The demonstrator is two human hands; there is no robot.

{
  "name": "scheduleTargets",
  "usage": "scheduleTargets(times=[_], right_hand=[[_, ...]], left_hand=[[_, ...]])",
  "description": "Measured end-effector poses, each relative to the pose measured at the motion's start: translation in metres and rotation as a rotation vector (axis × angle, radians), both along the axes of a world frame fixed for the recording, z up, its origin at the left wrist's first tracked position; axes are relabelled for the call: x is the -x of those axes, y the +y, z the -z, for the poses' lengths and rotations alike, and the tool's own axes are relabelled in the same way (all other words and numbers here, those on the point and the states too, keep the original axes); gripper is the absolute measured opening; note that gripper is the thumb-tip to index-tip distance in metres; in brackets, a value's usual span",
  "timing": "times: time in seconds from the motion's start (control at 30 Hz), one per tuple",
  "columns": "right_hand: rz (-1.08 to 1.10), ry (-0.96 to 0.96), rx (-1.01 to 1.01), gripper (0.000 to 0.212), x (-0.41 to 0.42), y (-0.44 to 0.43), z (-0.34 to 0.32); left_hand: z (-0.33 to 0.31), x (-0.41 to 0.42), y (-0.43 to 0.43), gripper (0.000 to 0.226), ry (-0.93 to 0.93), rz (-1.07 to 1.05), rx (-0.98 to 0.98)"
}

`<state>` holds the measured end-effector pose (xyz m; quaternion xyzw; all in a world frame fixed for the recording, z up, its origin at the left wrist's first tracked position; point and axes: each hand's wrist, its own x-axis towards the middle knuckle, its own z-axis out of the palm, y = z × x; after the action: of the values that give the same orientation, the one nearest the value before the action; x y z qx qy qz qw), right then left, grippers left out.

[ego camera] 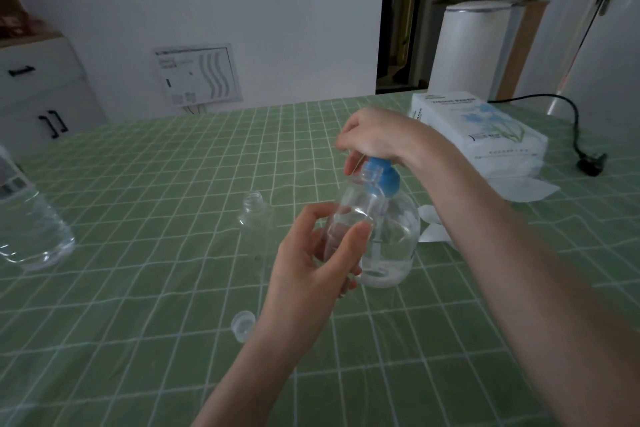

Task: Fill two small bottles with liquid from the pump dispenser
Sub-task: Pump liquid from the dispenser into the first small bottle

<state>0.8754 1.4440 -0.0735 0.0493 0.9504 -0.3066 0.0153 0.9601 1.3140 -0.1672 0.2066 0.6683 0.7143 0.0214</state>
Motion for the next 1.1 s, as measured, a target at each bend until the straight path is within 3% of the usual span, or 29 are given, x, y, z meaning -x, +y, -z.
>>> scheduleTargets(times=[0.27, 1.1], right_hand=[[0.010, -0.022, 0.008, 0.033, -0.001, 0.001, 0.007], [0.023, 0.009, 0.012, 0.033, 0.001, 0.001, 0.009]], left_hand=[[0.002, 0.001, -0.001, 0.040, -0.015, -0.015, 0.007], [0.002, 0.001, 0.000, 0.028, -0.011, -0.017, 0.019]])
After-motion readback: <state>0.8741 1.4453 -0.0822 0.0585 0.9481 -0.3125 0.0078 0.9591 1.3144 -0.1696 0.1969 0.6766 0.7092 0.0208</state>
